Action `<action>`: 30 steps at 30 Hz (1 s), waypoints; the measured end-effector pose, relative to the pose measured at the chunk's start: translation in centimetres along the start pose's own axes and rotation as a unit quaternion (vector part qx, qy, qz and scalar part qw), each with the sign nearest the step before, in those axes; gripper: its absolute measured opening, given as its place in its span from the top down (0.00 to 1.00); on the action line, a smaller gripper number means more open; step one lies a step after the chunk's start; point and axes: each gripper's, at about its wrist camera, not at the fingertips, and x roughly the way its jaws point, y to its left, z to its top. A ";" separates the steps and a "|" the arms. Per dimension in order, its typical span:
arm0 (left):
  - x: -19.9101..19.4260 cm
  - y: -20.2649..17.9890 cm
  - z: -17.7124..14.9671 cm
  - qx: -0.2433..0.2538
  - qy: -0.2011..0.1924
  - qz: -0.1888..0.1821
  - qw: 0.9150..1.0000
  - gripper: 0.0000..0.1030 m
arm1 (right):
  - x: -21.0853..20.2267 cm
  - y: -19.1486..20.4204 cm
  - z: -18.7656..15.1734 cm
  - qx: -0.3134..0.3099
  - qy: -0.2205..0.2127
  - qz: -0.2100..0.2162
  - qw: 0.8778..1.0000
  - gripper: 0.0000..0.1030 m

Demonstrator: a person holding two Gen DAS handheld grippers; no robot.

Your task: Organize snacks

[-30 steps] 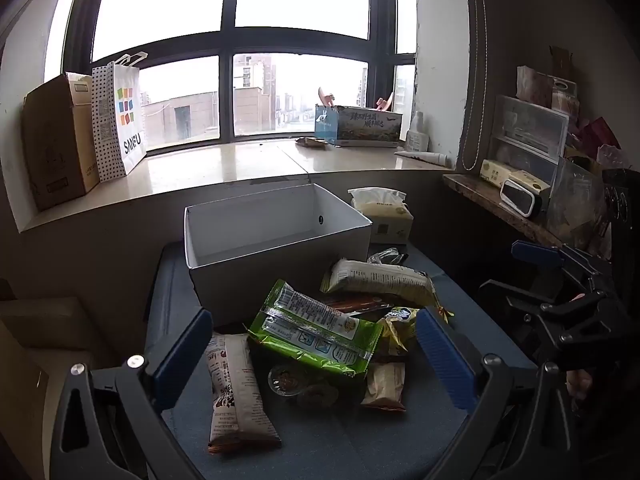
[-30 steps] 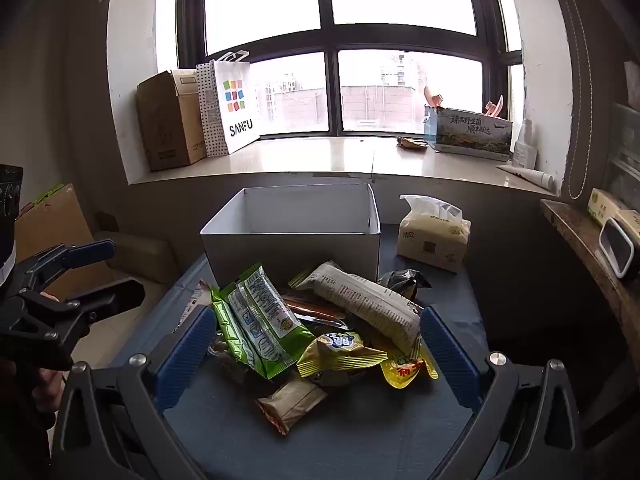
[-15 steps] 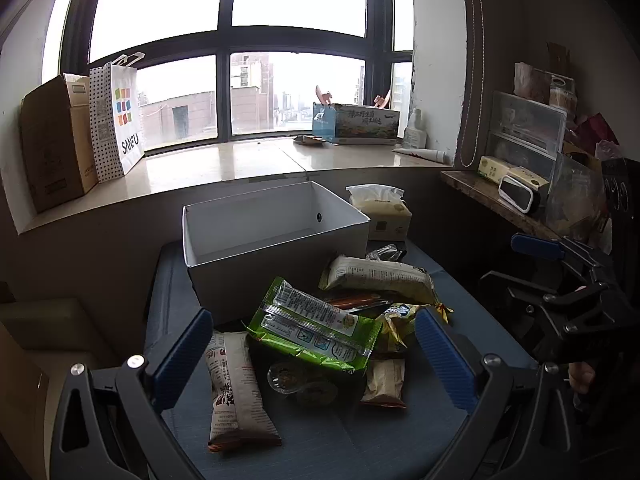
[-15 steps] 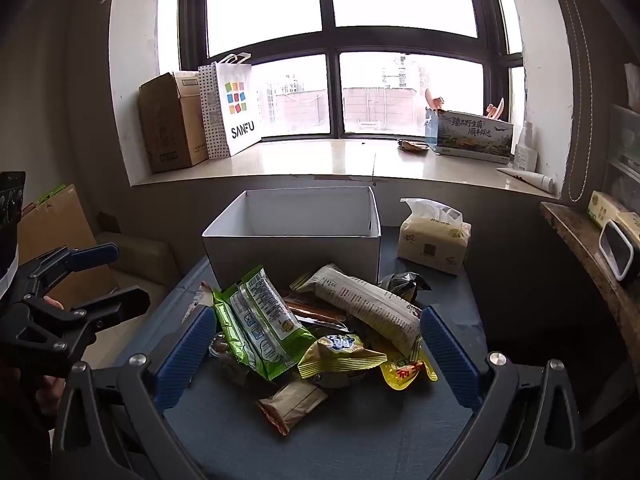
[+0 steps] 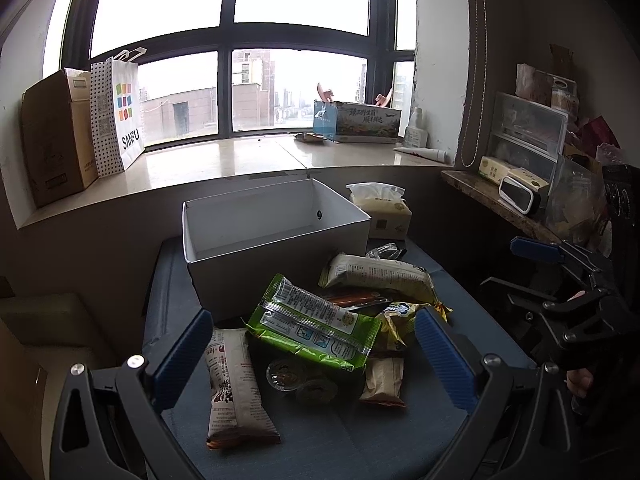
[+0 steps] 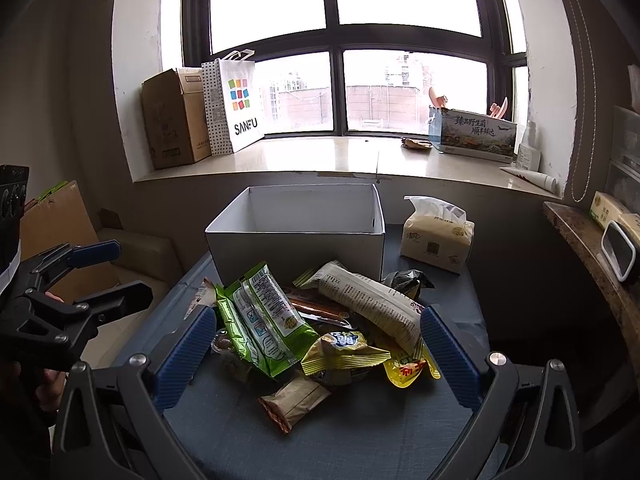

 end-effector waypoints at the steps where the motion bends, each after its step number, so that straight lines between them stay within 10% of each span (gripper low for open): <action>1: 0.0 0.0 0.0 0.001 0.000 0.000 1.000 0.00 | 0.0 0.0 0.0 0.000 0.000 0.000 1.000 0.00; 30: 0.1 -0.2 -0.1 0.006 0.007 -0.003 1.000 0.00 | -0.2 0.0 0.0 0.000 0.001 0.001 1.000 0.00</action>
